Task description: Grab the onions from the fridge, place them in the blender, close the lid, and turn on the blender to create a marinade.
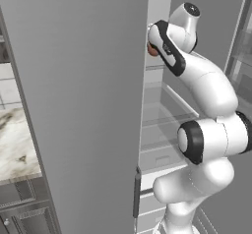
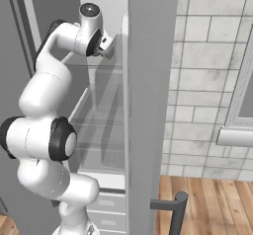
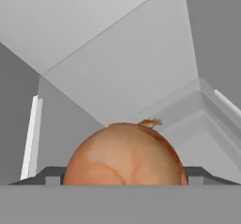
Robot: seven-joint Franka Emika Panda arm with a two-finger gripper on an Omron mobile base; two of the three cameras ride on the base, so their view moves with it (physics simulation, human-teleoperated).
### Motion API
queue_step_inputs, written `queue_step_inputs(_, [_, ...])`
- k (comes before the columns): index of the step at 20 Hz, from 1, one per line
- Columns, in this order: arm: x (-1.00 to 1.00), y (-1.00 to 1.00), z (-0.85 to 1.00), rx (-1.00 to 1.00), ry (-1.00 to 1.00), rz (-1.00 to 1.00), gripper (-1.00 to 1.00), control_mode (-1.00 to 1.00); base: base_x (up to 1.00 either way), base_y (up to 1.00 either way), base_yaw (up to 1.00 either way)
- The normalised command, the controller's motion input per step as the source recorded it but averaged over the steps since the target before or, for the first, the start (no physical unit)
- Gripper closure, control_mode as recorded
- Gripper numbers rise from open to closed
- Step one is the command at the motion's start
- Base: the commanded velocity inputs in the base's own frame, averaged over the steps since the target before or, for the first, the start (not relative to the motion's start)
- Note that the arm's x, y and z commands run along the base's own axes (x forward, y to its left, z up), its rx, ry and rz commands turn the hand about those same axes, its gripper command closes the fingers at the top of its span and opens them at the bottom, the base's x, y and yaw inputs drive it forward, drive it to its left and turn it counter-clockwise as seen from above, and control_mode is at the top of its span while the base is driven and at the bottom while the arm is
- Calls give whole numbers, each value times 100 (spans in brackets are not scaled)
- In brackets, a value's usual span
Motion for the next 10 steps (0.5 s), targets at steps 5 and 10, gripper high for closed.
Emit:
queue_step_inputs(5, [-42,1,0,0,-14,0,100,-100,0,0,0])
queue_step_inputs(10, [-86,0,-6,0,-27,0,100,-100,0,0,0])
